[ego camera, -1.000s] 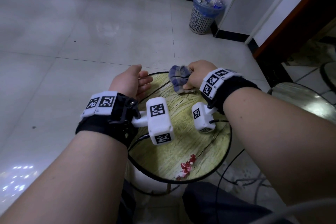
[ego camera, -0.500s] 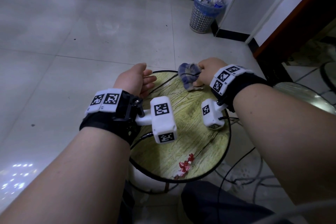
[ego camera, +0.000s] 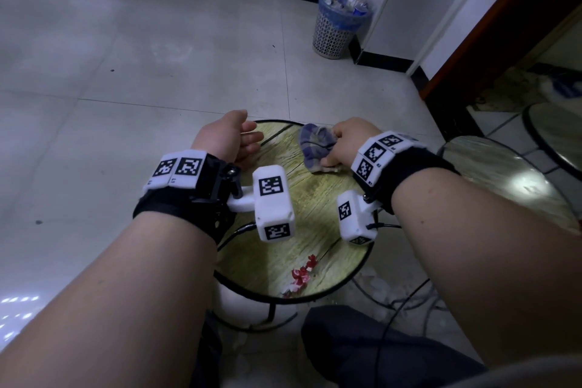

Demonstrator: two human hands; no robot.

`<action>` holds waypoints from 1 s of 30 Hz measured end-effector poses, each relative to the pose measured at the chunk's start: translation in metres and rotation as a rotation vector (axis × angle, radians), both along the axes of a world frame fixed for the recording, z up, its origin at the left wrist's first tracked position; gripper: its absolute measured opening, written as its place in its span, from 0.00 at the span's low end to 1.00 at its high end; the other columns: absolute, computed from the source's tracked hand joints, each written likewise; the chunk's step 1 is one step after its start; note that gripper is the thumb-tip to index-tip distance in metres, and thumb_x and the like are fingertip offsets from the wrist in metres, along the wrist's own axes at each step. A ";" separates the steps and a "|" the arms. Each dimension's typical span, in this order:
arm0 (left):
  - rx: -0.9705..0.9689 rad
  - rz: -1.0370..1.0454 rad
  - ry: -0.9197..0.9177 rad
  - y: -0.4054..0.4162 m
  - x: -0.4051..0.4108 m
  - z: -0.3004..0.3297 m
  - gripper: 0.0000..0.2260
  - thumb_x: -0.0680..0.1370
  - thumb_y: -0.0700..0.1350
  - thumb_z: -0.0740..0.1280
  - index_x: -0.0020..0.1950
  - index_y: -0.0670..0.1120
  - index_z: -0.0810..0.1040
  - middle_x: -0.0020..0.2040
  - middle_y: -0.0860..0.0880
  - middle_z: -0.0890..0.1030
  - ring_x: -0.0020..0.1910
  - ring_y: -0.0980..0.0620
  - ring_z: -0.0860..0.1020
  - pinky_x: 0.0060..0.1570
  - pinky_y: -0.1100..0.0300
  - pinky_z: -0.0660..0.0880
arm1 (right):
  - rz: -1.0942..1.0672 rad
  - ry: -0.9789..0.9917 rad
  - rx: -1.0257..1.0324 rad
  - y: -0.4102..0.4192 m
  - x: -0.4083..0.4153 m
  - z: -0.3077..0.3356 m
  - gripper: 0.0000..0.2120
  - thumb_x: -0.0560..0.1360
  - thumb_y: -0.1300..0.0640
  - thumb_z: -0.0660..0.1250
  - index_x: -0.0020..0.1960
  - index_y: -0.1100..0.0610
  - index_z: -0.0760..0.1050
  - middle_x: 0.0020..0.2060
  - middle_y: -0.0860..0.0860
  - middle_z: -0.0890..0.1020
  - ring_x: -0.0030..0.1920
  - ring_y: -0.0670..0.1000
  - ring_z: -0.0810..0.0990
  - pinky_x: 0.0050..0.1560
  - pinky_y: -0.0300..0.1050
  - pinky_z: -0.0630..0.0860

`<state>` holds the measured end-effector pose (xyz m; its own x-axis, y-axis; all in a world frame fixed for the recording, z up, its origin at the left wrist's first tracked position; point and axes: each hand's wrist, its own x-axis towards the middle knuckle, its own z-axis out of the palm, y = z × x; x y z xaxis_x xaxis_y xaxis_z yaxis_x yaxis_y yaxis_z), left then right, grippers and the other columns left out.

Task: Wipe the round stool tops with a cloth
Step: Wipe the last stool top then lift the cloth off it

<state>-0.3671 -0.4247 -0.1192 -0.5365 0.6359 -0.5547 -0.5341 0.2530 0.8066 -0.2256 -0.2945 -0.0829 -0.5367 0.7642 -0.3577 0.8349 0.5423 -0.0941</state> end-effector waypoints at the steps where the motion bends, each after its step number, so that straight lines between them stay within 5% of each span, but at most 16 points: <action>1: 0.000 -0.004 0.002 0.000 0.002 0.000 0.13 0.79 0.53 0.58 0.45 0.47 0.76 0.42 0.49 0.82 0.39 0.52 0.77 0.50 0.56 0.72 | 0.001 -0.007 0.003 -0.003 0.001 0.000 0.13 0.68 0.51 0.74 0.36 0.57 0.72 0.35 0.52 0.74 0.41 0.55 0.75 0.33 0.40 0.67; 6: 0.006 -0.036 0.014 -0.002 0.013 0.003 0.13 0.80 0.52 0.57 0.43 0.47 0.75 0.42 0.49 0.80 0.37 0.53 0.76 0.41 0.59 0.71 | -0.023 0.013 -0.017 -0.017 0.013 0.001 0.12 0.68 0.51 0.75 0.38 0.56 0.74 0.38 0.52 0.77 0.43 0.54 0.76 0.40 0.40 0.69; 12: 0.007 -0.048 0.041 -0.008 0.020 0.003 0.13 0.79 0.52 0.58 0.42 0.46 0.75 0.40 0.48 0.81 0.35 0.52 0.76 0.46 0.57 0.71 | -0.054 0.049 -0.037 -0.035 0.034 0.002 0.16 0.68 0.52 0.75 0.52 0.58 0.80 0.49 0.55 0.82 0.50 0.56 0.80 0.51 0.44 0.76; 24: -0.010 -0.101 0.078 -0.022 0.043 0.004 0.13 0.79 0.50 0.60 0.39 0.44 0.74 0.30 0.48 0.80 0.31 0.50 0.74 0.36 0.60 0.67 | -0.099 0.051 -0.055 -0.064 0.067 0.002 0.17 0.69 0.53 0.74 0.53 0.61 0.79 0.49 0.56 0.82 0.50 0.56 0.80 0.51 0.44 0.76; 30: -0.028 -0.146 0.146 -0.031 0.058 0.007 0.12 0.80 0.49 0.59 0.40 0.44 0.74 0.37 0.46 0.79 0.32 0.50 0.74 0.36 0.60 0.68 | -0.110 0.042 -0.053 -0.076 0.078 0.004 0.16 0.69 0.54 0.74 0.52 0.62 0.79 0.46 0.56 0.82 0.47 0.56 0.80 0.48 0.43 0.75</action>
